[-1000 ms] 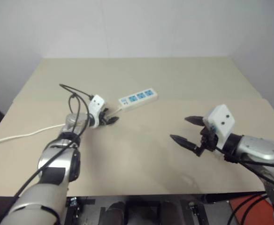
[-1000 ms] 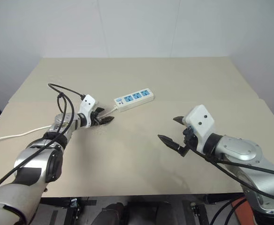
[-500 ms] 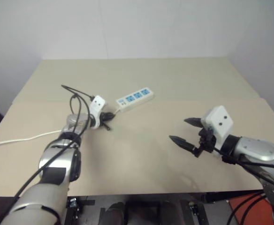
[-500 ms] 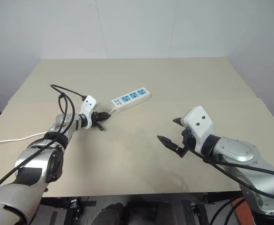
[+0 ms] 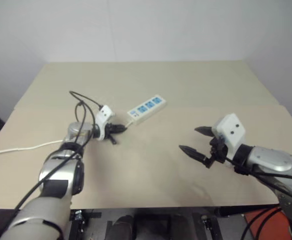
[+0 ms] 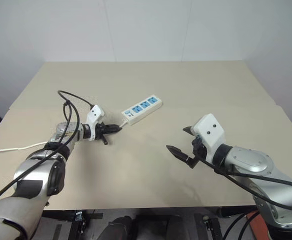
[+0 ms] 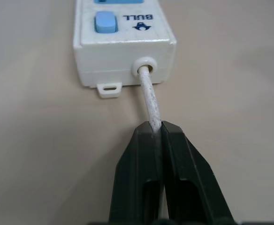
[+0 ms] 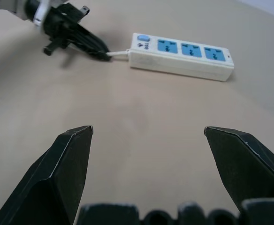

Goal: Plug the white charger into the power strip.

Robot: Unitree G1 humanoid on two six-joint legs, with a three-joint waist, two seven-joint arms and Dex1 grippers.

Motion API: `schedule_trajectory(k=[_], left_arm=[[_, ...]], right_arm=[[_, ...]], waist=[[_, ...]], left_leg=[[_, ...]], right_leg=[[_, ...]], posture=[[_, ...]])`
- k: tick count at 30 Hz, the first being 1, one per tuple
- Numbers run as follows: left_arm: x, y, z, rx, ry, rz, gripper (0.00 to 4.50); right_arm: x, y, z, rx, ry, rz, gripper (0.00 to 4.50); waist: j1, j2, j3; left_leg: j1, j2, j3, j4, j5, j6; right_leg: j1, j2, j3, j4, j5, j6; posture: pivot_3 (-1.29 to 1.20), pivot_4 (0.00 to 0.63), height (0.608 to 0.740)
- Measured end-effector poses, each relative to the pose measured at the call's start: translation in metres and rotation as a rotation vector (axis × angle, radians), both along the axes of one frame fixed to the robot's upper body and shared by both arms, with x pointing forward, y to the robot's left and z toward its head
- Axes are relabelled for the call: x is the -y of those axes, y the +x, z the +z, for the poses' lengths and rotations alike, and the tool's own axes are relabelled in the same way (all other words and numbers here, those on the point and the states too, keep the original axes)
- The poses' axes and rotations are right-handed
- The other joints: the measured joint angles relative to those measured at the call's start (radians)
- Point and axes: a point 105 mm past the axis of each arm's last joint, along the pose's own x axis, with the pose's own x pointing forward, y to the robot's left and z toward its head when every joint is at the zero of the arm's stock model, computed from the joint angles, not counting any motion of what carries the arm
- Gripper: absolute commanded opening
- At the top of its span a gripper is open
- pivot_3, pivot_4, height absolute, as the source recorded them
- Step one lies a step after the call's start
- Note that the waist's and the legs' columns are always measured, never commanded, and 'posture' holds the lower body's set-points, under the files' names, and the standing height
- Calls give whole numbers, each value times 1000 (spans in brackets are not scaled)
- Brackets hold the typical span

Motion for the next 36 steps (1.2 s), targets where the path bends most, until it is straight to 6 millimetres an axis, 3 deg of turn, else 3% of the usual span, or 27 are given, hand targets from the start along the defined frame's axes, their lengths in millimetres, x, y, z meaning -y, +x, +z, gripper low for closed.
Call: schedule_trajectory(k=[9,18,29,36], left_arm=[[-15,-24,0,1,3,-157,27],[-49,-38,8,28,12,-149,27],[-48,-50,2,-45,7,-223,27],[-49,-51,5,1,23,-246,2047]], right_arm=[[4,4,-4,-20,6,-14,4500],[3,7,-8,-30,5,15,4500],[1,11,-7,-16,-10,32,4500],[4,9,-13,-37,-9,22,4500]], waist=[[-5,0,0],[-5,0,0],[-2,0,0],[-2,0,0]], left_leg=[[0,1,0,0,0,0],[1,1,0,0,0,0],[0,1,0,0,0,0],[1,1,0,0,0,0]], right_leg=[[0,0,0,0,0,0],[0,0,0,0,0,0],[0,0,0,-1,0,0],[0,0,0,-1,0,0]], posture=[[0,150,740],[0,150,740],[0,150,740],[0,150,740]])
